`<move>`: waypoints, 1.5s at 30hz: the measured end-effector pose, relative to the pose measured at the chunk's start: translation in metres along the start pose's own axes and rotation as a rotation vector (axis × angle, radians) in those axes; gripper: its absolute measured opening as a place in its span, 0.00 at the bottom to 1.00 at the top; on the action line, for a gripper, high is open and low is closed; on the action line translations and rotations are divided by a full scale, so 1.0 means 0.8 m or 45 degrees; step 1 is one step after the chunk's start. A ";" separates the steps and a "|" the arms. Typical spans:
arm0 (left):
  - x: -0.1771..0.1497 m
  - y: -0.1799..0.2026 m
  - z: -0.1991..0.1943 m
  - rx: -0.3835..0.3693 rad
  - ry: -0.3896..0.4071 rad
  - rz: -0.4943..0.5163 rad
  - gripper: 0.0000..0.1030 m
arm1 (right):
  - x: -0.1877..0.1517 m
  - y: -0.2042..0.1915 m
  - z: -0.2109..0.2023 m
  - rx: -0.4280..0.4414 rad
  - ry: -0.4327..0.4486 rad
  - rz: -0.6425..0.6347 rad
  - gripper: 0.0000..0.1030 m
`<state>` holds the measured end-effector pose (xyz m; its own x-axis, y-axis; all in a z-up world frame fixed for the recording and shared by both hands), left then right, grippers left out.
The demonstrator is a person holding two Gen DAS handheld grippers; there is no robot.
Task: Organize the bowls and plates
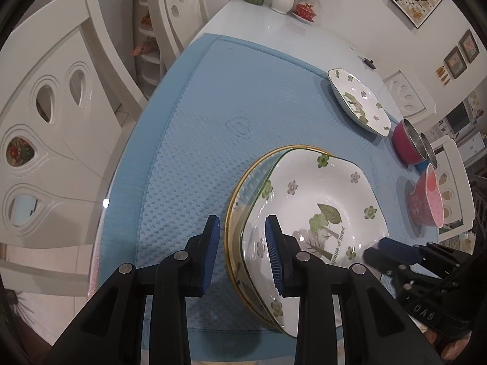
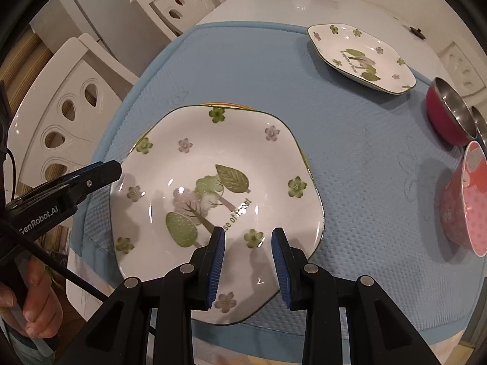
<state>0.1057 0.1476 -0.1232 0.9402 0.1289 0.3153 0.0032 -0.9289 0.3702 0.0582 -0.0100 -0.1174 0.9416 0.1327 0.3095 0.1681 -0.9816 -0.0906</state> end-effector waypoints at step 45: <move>0.197 0.267 0.159 -0.207 -0.141 0.372 0.39 | 0.102 0.313 0.017 -0.094 0.233 0.909 0.47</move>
<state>0.2982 -0.0744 -0.1058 0.9247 -0.1805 0.3352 -0.3171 -0.8525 0.4156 0.1814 -0.2431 -0.1278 0.7496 -0.5604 0.3522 -0.4933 -0.8278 -0.2671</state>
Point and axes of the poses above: each gripper's, at about its wrist camera, not at the fingertips, and z roughly the way its jaws point, y to its right, x to its top, the point moved 7 cm from there along z, roughly the way its jaws point, and after that the axes turned 15 degrees about -z, right-handed, at the moved point
